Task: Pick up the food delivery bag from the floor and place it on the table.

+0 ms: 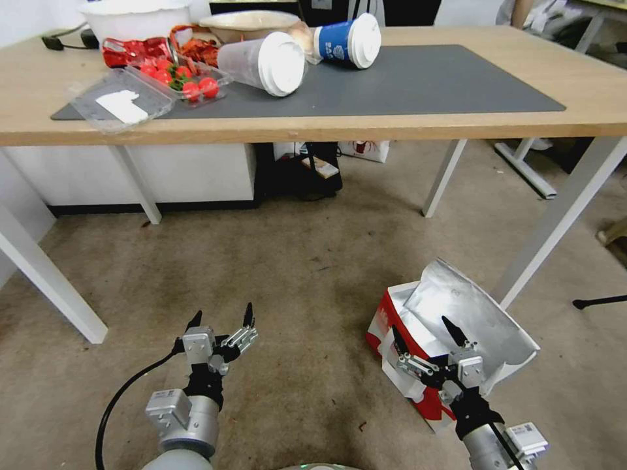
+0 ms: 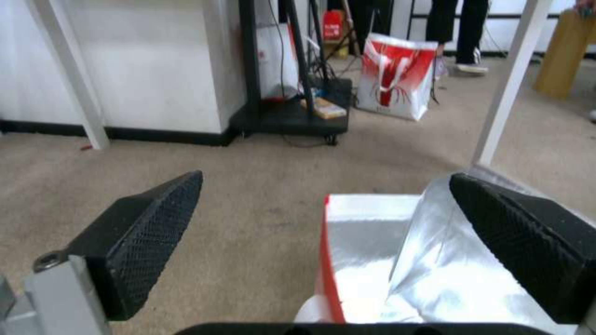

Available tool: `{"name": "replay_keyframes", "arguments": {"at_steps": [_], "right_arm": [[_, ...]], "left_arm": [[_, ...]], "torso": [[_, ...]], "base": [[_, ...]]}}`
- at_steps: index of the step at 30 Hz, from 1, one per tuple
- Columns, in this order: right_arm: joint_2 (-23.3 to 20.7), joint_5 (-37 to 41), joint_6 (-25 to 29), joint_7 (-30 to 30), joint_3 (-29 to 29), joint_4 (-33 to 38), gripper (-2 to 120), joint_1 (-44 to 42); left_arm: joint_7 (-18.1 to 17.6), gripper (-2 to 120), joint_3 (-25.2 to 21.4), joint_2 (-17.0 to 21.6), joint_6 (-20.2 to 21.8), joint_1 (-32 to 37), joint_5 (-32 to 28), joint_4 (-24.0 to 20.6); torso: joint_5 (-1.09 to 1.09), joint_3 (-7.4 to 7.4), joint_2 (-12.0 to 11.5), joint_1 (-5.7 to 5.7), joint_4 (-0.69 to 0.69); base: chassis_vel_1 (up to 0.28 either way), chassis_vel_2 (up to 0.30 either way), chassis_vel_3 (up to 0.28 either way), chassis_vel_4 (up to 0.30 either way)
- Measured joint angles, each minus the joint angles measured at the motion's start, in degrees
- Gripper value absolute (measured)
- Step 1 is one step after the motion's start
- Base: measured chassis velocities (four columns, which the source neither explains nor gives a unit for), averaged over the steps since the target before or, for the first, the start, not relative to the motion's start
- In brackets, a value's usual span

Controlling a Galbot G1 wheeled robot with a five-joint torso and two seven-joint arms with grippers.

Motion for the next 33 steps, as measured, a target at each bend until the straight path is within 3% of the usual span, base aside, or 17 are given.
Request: {"name": "replay_keyframes", "arguments": {"at_steps": [5, 10, 17, 20, 23, 24, 27, 33], "right_arm": [[-6.62, 8.03, 1.25, -3.17, 5.3, -2.48, 100, 2.18], [-10.44, 12.31, 1.78, -5.71, 8.36, -4.57, 100, 3.18], [-24.11, 22.27, 3.38, -10.54, 13.39, -14.35, 100, 7.53], [-26.74, 23.77, 3.28, -11.65, 13.74, -16.77, 100, 8.56], [-34.1, 25.1, 2.39, -12.59, 12.71, -23.91, 100, 12.12], [-34.1, 25.1, 2.39, -12.59, 12.71, -23.91, 100, 12.12], [-40.48, 24.63, 1.87, -11.0, 9.55, -32.53, 100, 17.18], [-44.31, 22.9, 0.36, -14.24, 9.08, -37.8, 100, 18.07]], "left_arm": [[0.08, 100, 0.0, 0.14, -0.58, -0.1, 1.84, 0.29], [0.06, 100, -0.03, 0.22, -0.79, -0.09, 2.32, 0.31], [0.1, 100, 0.22, 0.58, -0.92, 0.55, 2.72, -0.66], [0.27, 100, 0.24, 0.57, -0.92, 0.71, 2.74, -0.85], [0.75, 100, 0.41, 0.4, -0.75, 1.33, 3.04, -1.29], [0.75, 100, 0.41, 0.4, -0.75, 1.33, 3.04, -1.29], [0.76, 100, 0.66, -0.31, -0.74, 1.46, 3.8, -0.83], [0.72, 100, 0.44, -0.76, -0.5, 1.08, 3.73, -0.29]], "torso": [[0.02, 0.0, 0.11, 0.02, 0.01], [0.02, 0.0, 0.16, 0.03, -0.01], [0.02, 0.0, 0.24, 0.05, 0.0], [0.02, 0.0, 0.27, 0.06, 0.01], [0.01, 0.0, 0.31, 0.06, 0.0], [0.01, 0.0, 0.31, 0.06, 0.0], [0.01, 0.0, 0.34, 0.07, 0.02], [0.01, 0.0, 0.37, 0.07, -0.01]], "base": [[0.0, 0.0, 0.0, 0.0], [0.0, 0.0, 0.0, 0.0], [0.0, 0.0, 0.0, 0.0], [0.0, 0.0, 0.0, 0.0], [0.0, 0.0, 0.0, 0.0], [0.0, 0.0, 0.0, 0.0], [0.0, 0.0, 0.0, 0.0], [0.0, 0.0, 0.0, 0.0]]}}
